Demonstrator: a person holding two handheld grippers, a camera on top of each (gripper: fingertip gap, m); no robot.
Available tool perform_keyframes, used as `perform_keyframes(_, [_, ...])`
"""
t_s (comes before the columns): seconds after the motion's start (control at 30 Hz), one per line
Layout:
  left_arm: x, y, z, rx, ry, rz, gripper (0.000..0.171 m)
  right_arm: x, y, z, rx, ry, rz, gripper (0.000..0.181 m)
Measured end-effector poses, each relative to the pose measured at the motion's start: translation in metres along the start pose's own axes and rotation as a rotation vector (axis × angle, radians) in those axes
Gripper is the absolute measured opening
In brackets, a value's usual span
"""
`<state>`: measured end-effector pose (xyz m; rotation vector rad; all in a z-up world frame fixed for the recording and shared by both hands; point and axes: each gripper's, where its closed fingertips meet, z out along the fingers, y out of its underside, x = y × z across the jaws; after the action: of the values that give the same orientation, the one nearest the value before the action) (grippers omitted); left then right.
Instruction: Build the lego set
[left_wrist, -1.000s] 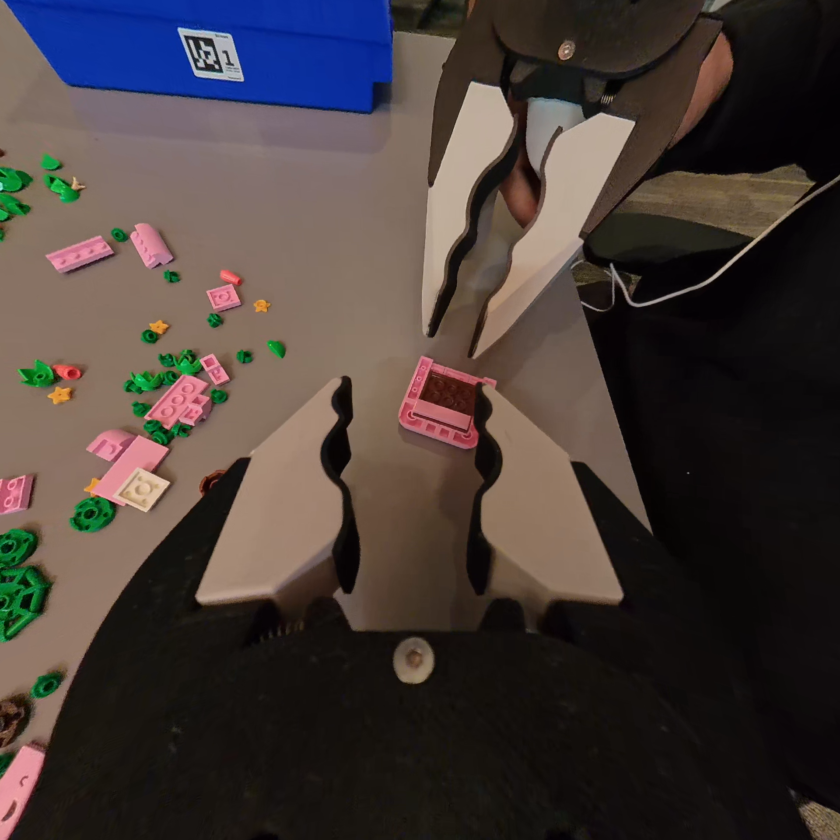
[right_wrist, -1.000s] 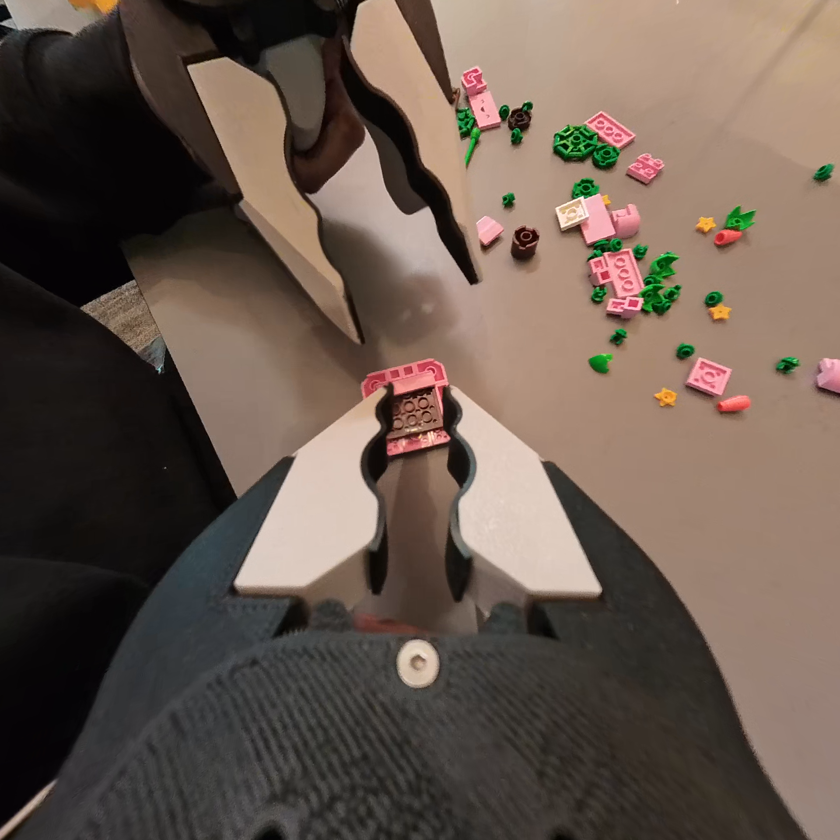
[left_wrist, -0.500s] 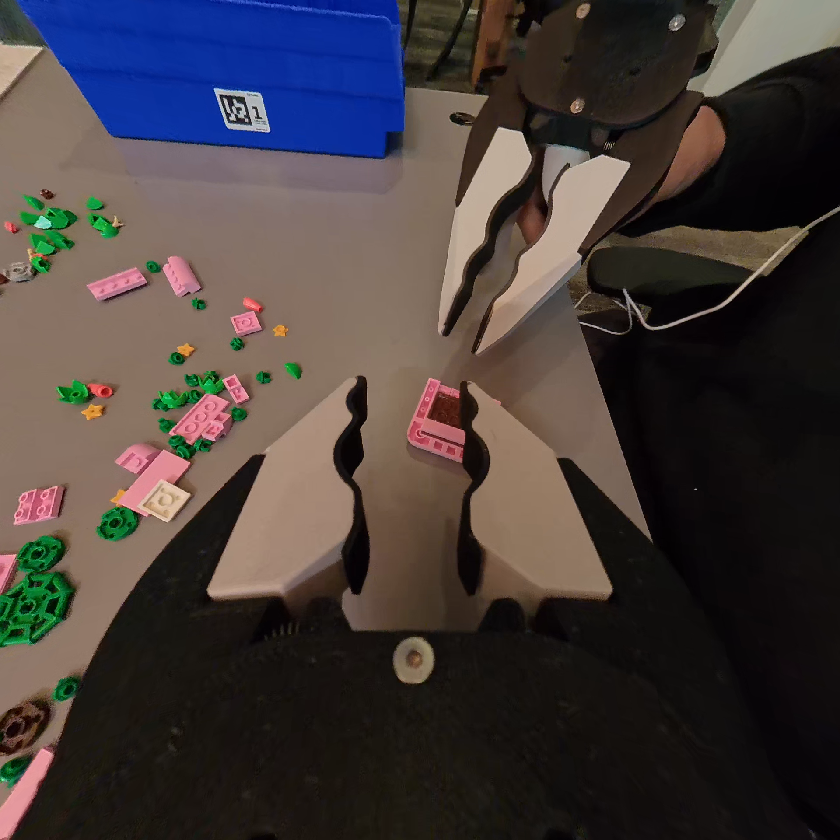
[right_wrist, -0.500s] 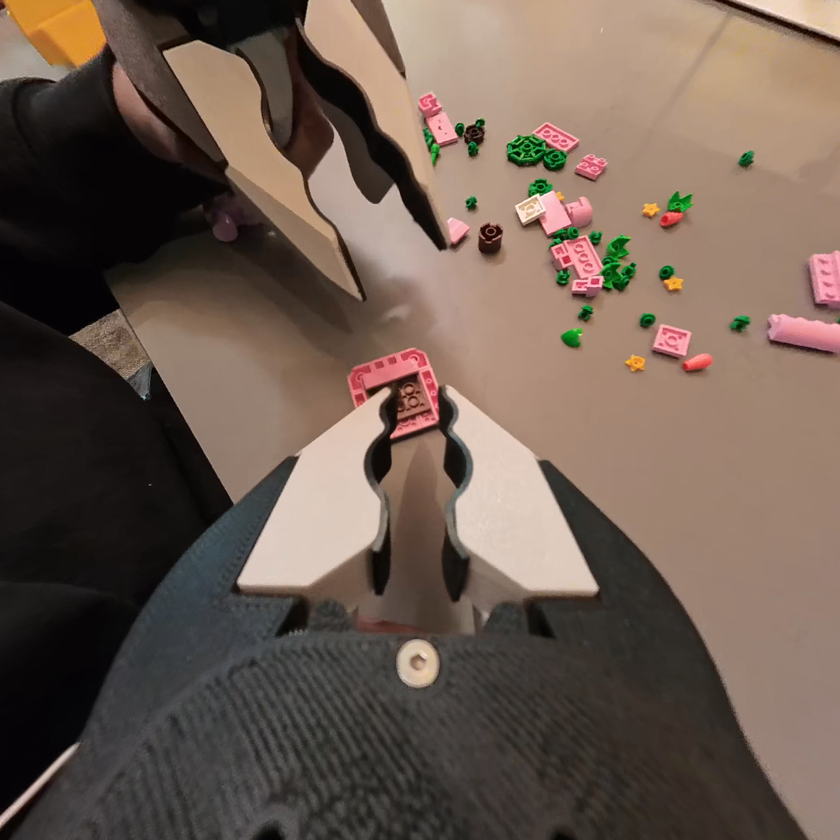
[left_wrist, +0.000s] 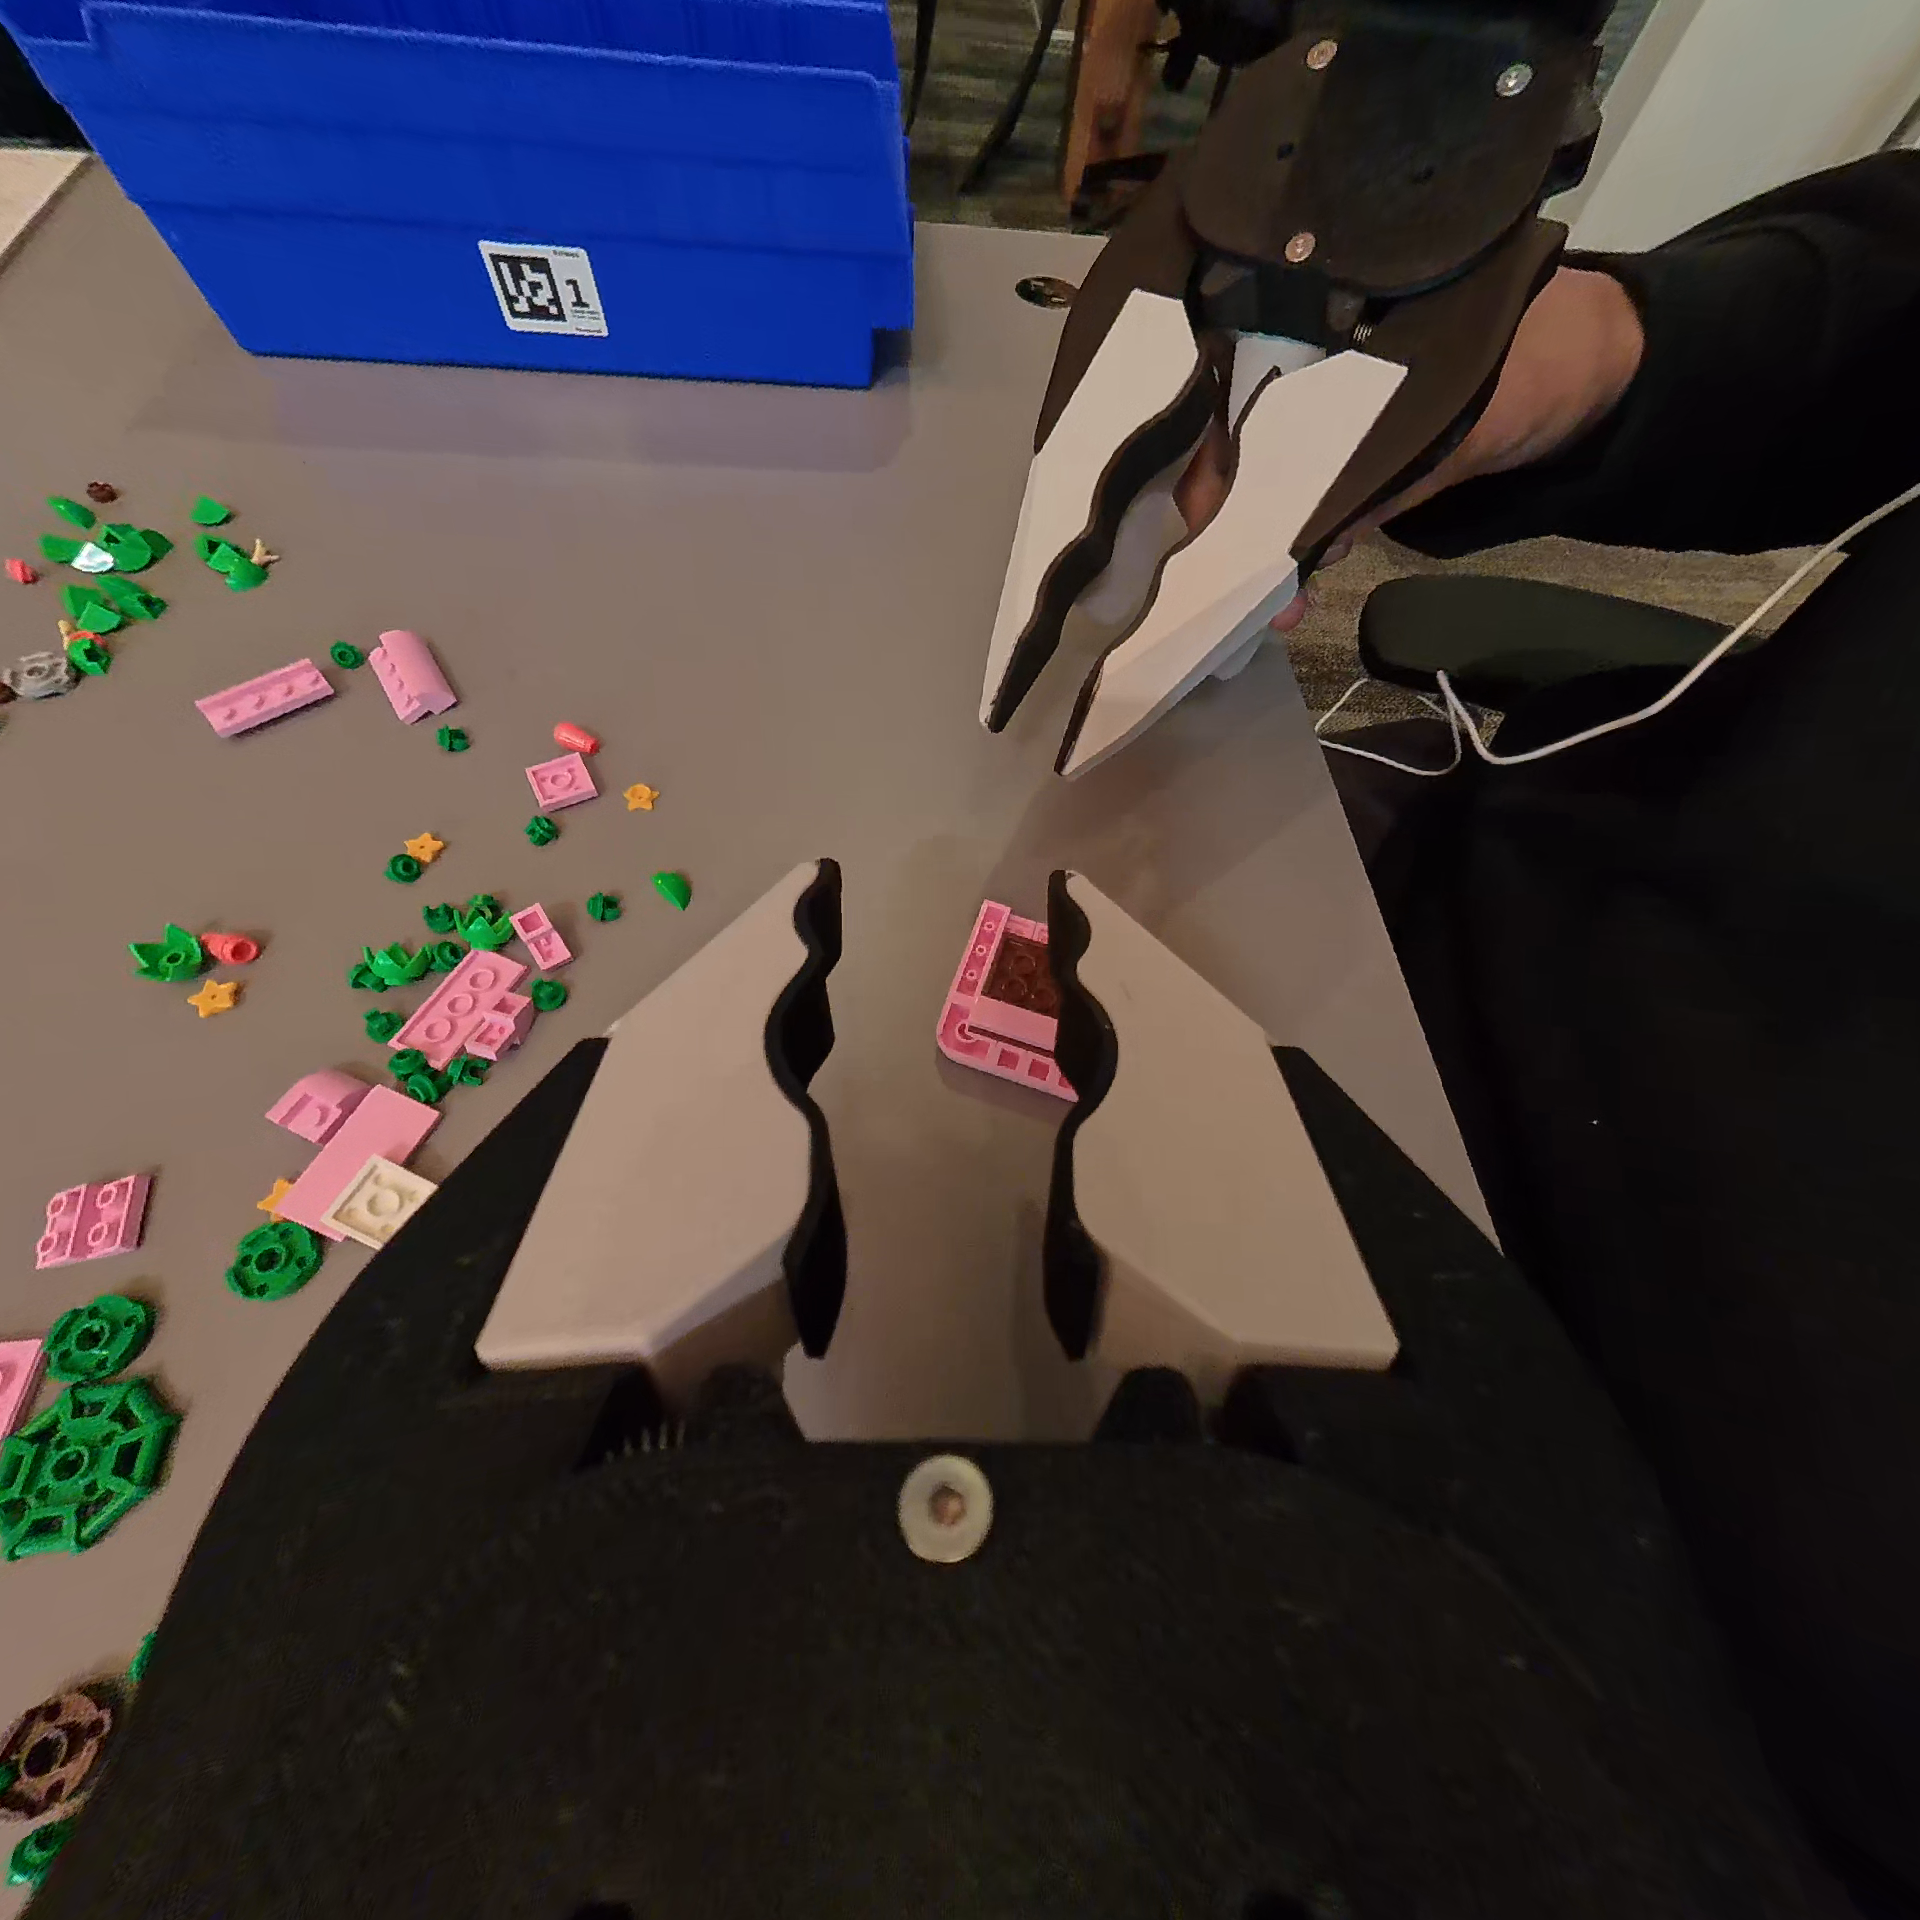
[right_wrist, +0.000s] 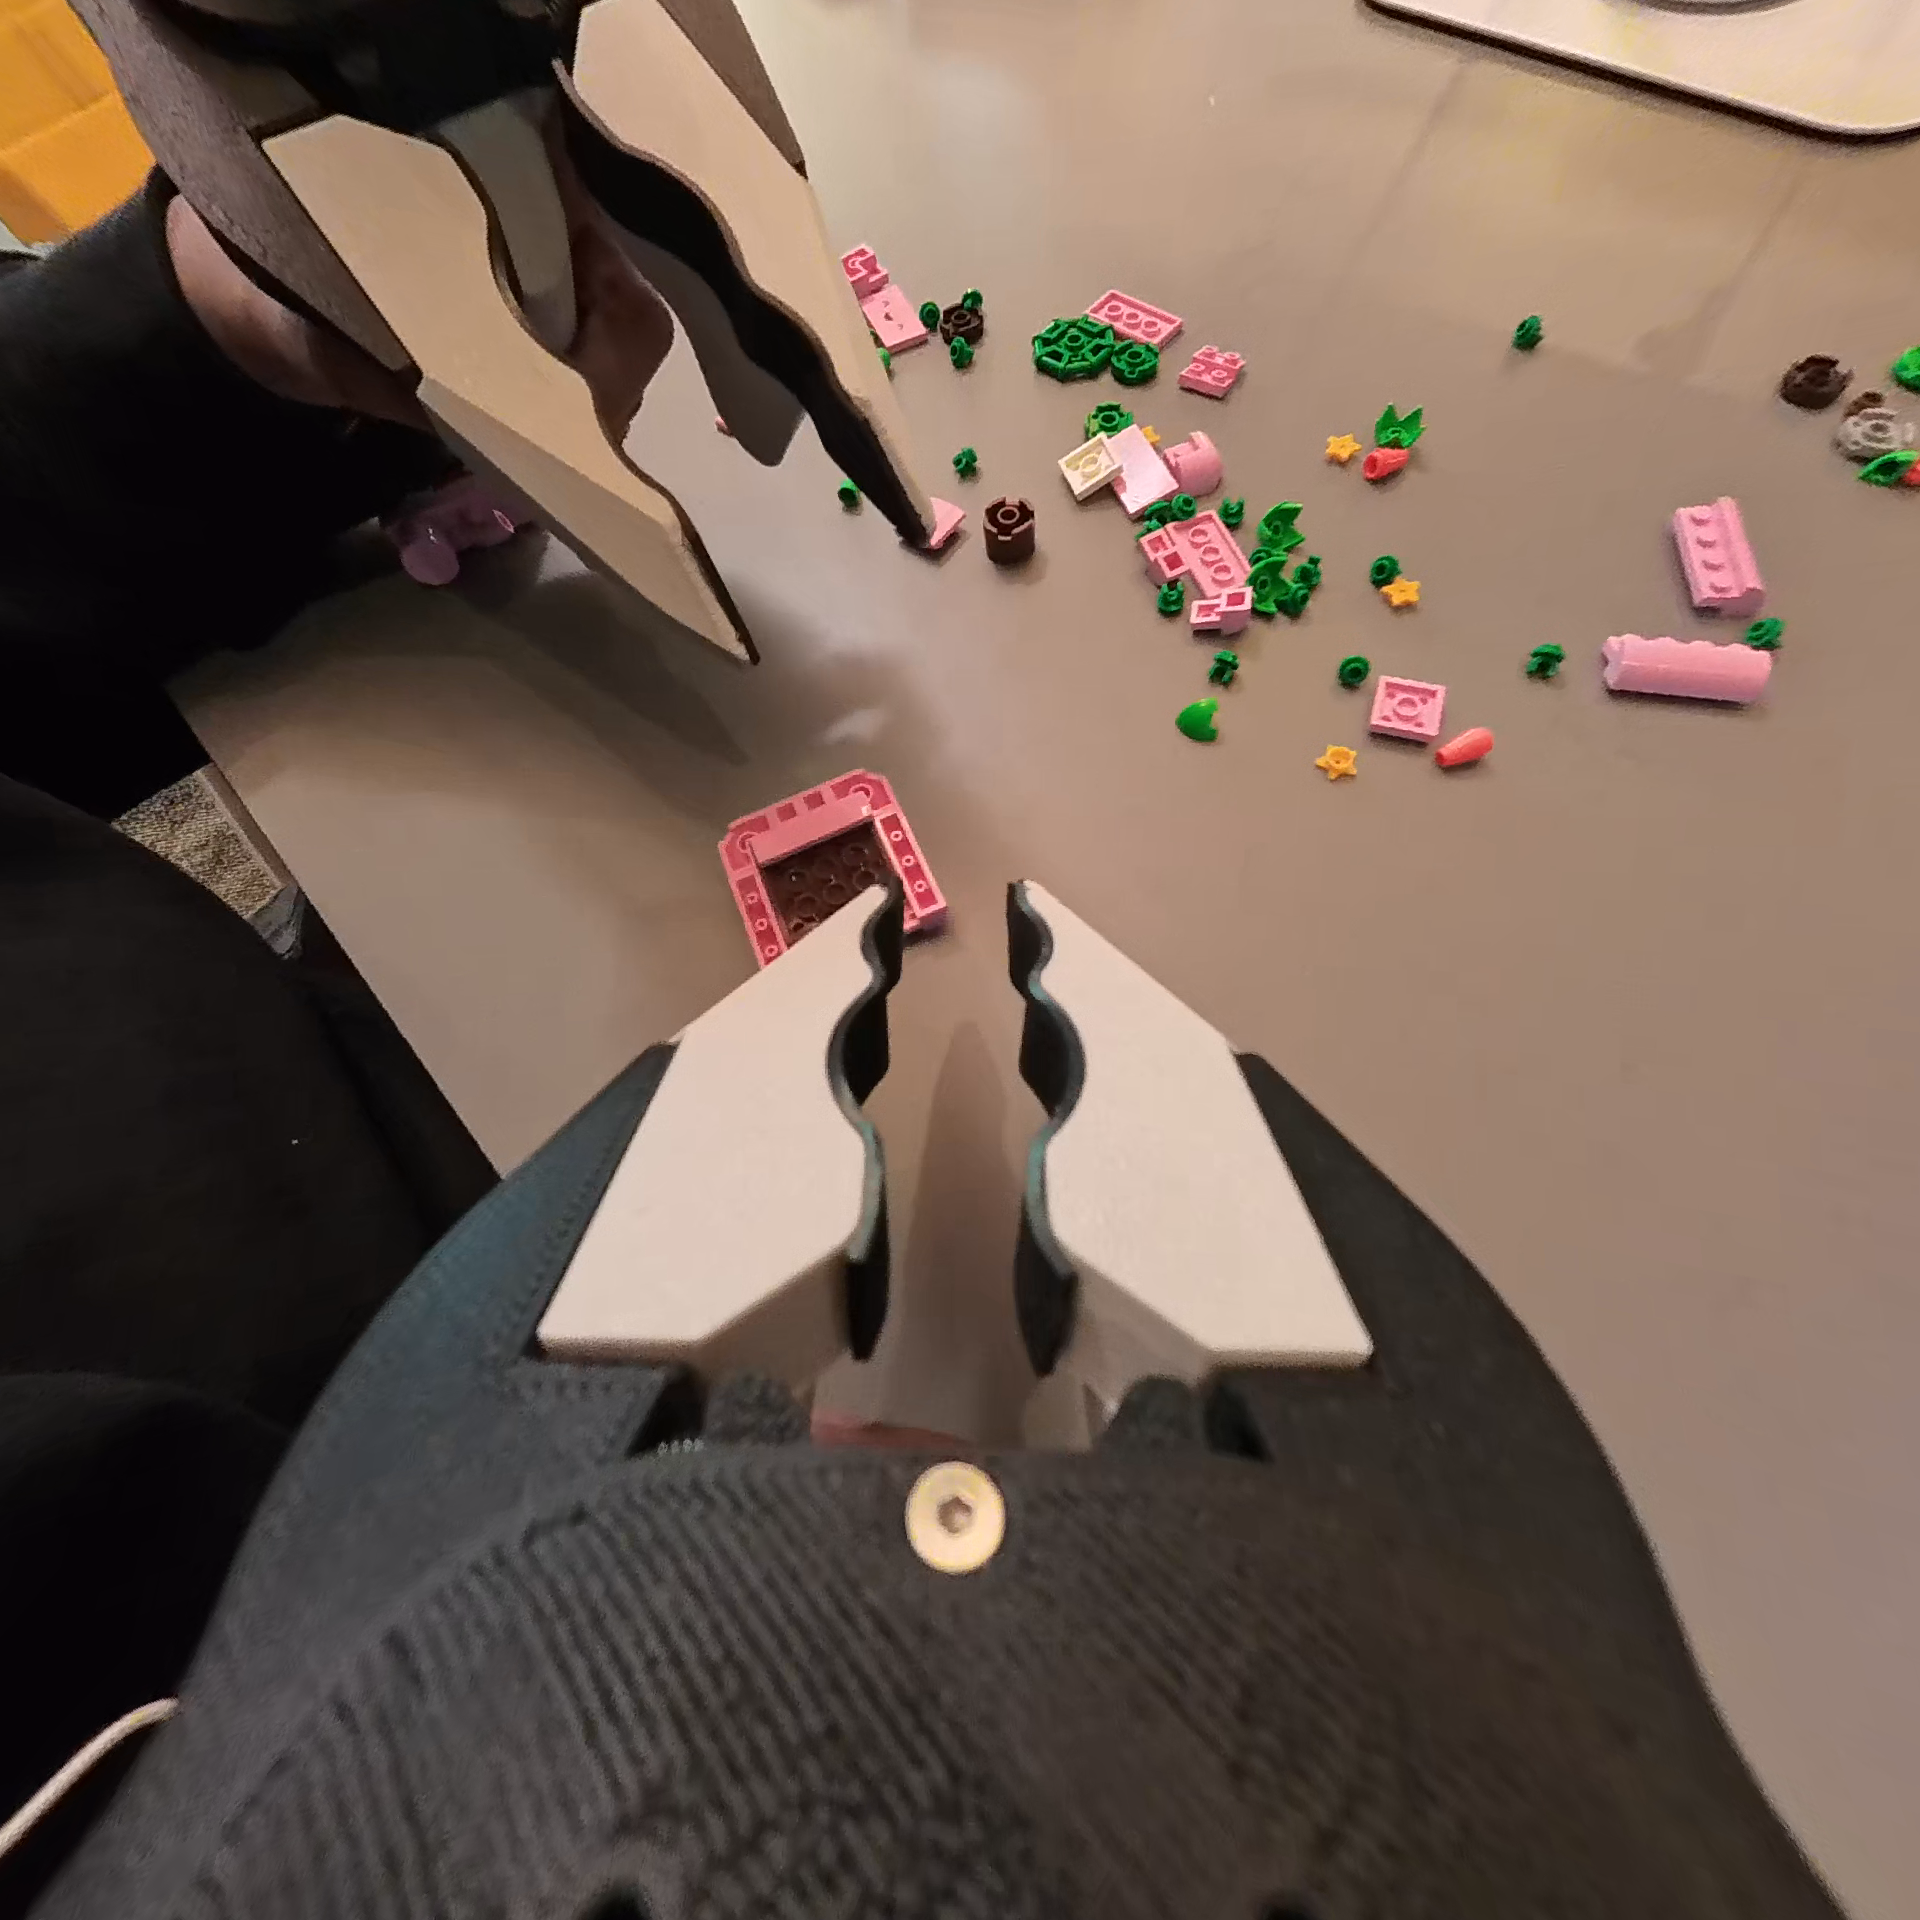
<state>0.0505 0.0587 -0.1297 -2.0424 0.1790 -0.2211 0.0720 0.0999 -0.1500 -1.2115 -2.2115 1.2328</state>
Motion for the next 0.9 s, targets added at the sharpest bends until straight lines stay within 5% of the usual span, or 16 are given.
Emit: perform_keyframes(0.9, [-0.006,0.001,-0.003,0.004,-0.021,-0.008,0.039,0.005,-0.010,0.013,0.017,-0.011,-0.017,0.019])
